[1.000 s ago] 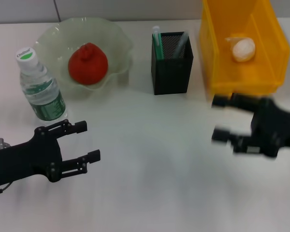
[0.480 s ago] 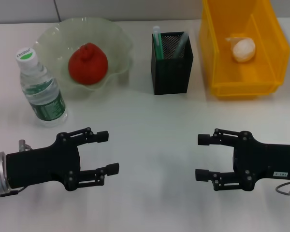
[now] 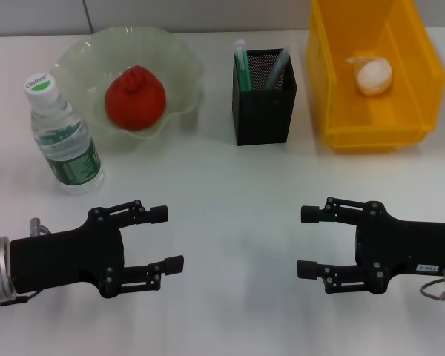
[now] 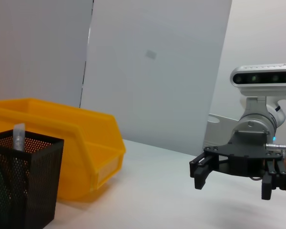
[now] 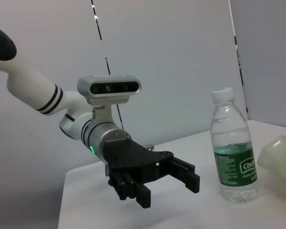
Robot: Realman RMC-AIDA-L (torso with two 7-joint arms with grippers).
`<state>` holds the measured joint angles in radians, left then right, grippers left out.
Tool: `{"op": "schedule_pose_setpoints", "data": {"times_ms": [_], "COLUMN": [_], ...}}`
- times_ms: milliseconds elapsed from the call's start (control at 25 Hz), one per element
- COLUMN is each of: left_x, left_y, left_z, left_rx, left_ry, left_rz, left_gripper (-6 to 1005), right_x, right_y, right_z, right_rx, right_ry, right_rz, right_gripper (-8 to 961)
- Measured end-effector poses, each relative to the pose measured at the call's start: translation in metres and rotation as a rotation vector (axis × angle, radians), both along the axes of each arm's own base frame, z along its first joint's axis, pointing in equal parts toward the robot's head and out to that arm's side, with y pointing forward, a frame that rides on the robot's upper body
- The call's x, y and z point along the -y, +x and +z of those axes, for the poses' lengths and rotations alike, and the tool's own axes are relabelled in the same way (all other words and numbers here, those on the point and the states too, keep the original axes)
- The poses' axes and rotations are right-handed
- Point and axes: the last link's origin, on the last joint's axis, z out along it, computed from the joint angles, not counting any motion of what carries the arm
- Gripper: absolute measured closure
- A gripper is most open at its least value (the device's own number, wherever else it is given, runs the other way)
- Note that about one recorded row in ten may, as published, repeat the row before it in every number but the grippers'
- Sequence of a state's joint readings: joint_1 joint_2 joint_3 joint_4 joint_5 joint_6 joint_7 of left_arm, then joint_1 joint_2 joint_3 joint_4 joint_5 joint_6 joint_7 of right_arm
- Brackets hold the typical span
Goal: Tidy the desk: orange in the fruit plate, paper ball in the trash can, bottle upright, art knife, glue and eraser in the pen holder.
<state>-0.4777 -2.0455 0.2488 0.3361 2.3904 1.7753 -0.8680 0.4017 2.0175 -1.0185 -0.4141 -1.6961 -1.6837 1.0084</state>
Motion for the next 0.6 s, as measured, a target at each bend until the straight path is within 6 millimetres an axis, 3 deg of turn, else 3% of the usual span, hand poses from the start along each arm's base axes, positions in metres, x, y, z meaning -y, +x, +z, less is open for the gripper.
{"op": "schedule_pose_setpoints", "data": {"times_ms": [600], "left_x": [0.0004], "left_y": [0.0007], "left_z": [-0.0005], "left_rx": [-0.007], "left_ry": [-0.022], "left_rz": [-0.006], "left_gripper": [202], "right_x": [-0.0003], "right_y": [-0.0033], "right_z": [-0.0022], "right_rx": [-0.008], "right_ry": [-0.005], "right_rz": [0.007], "right_gripper": [130]}}
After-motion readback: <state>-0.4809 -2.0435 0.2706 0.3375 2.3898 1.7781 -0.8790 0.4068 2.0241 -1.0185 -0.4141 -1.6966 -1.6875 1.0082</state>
